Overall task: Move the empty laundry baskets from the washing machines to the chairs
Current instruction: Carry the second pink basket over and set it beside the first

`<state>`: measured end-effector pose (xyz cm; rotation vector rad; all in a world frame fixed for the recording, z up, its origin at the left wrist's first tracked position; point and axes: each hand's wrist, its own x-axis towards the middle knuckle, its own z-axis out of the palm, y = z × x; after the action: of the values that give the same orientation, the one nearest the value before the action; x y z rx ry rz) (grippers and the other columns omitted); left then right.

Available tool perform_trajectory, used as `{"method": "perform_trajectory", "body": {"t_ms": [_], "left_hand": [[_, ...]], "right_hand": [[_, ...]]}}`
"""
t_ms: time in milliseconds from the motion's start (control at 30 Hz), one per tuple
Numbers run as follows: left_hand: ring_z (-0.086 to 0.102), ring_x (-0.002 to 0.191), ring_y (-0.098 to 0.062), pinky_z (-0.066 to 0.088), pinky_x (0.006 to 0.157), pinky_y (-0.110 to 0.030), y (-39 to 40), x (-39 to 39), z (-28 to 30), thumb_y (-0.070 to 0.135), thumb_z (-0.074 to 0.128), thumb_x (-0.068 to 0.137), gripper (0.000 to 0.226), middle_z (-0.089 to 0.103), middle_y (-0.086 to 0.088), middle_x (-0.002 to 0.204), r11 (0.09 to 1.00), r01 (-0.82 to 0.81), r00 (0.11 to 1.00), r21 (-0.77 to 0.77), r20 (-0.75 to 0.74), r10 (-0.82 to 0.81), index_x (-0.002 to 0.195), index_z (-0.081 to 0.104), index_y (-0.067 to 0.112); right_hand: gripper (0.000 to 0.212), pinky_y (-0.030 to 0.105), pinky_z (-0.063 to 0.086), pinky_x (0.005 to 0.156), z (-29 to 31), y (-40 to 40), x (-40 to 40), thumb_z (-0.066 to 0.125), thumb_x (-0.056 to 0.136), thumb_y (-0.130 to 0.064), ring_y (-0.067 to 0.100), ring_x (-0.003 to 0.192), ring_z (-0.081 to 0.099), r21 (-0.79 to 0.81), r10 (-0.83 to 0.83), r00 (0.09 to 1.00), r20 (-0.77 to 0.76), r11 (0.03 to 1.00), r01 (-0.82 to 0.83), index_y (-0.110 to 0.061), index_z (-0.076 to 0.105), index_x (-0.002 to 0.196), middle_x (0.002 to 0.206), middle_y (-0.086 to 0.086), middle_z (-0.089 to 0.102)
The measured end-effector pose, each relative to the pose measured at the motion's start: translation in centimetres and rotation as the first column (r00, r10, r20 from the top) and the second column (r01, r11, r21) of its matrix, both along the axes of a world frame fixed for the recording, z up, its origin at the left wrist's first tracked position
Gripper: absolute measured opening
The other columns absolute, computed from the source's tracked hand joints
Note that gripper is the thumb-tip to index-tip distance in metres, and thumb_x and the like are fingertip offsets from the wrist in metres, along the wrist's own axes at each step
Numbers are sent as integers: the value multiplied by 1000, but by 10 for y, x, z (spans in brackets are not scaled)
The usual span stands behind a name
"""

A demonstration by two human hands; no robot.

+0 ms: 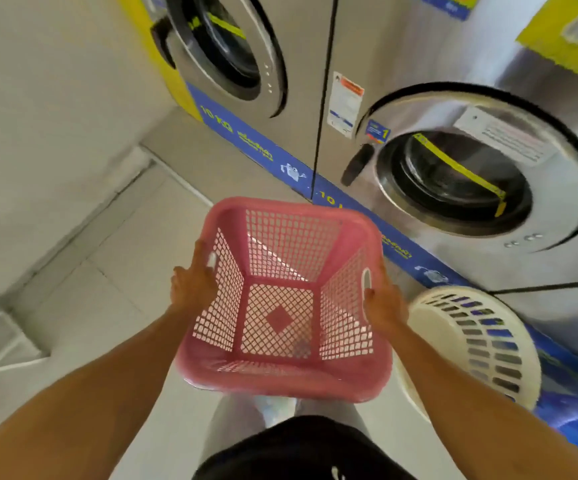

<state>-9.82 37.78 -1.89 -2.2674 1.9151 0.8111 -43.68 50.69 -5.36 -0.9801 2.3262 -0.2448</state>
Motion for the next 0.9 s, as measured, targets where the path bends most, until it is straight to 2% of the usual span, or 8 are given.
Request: {"method": "perform_trajectory", "body": {"t_ms": [100, 233, 400, 467, 567, 633, 800, 900], "left_hand": [[57, 47, -22, 47, 39, -29, 29, 39, 24, 34, 41, 100, 59, 60, -14, 72, 991, -115, 992, -72, -67, 111, 148, 9, 46], [55, 48, -18, 42, 40, -25, 86, 104, 34, 30, 38, 102, 62, 58, -9, 68, 958, -282, 957, -47, -91, 277, 153, 5, 41], [57, 57, -25, 48, 48, -33, 187, 190, 44, 32, 33, 103, 61, 63, -18, 80, 843, -537, 839, -19, -108, 533, 155, 2, 38], [63, 65, -35, 58, 63, -46, 235, 220, 49, 31, 33, 102, 63, 63, -16, 76, 798, -603, 793, -1, -113, 599, 155, 0, 38], [57, 57, -26, 54, 63, -40, 302, 261, 64, 27, 39, 102, 65, 51, -3, 64, 715, -698, 711, -39, -158, 685, 155, 3, 32], [48, 53, -18, 46, 62, -39, 341, 288, 74, 24, 41, 101, 64, 46, -1, 62, 651, -755, 653, -73, -170, 738, 156, 7, 30], [61, 96, -45, 48, 88, -49, 436, 353, 90, 26, 40, 100, 66, 66, -22, 101, 465, -882, 471, -76, -143, 871, 156, 6, 33], [56, 90, -37, 44, 81, -41, 478, 386, 89, 22, 39, 98, 68, 58, -8, 88, 349, -936, 351, -41, -175, 920, 155, 5, 39]], "right_hand": [[88, 47, 55, 80, 14, -23, 30, 44, 95, -15, 37, 83, 65, -69, 127, 991, 38, 990, -124, -64, -7, 149, 99, 15, 67], [72, 51, 60, 70, 26, -40, 84, 37, 99, -36, 39, 67, 68, -104, 330, 944, 4, 939, -327, -70, -9, 144, 81, 20, 67], [74, 44, 55, 78, 48, -35, 184, 46, 96, -27, 40, 89, 67, -90, 568, 815, -115, 811, -578, -57, 7, 152, 98, 21, 68], [74, 38, 48, 71, 58, -22, 223, 47, 97, -22, 41, 89, 67, -103, 649, 747, -141, 741, -663, -50, 12, 156, 92, 21, 67], [73, 29, 38, 56, 78, 3, 292, 49, 99, -16, 37, 76, 66, -154, 757, 636, -148, 618, -771, -41, 17, 159, 69, 11, 53], [69, 21, 32, 44, 90, 21, 335, 47, 103, -17, 16, 57, 58, -172, 814, 565, -134, 542, -822, -41, 14, 159, 63, -2, 46], [67, 23, 51, 38, 92, 66, 437, 43, 106, -30, 12, 50, 65, -246, 900, 434, -35, 413, -877, -52, 5, 156, 69, 2, 59], [63, 23, 51, 37, 87, 82, 493, 42, 105, -36, 14, 48, 64, -256, 930, 366, -33, 346, -902, -54, 6, 155, 69, 6, 60]]}}
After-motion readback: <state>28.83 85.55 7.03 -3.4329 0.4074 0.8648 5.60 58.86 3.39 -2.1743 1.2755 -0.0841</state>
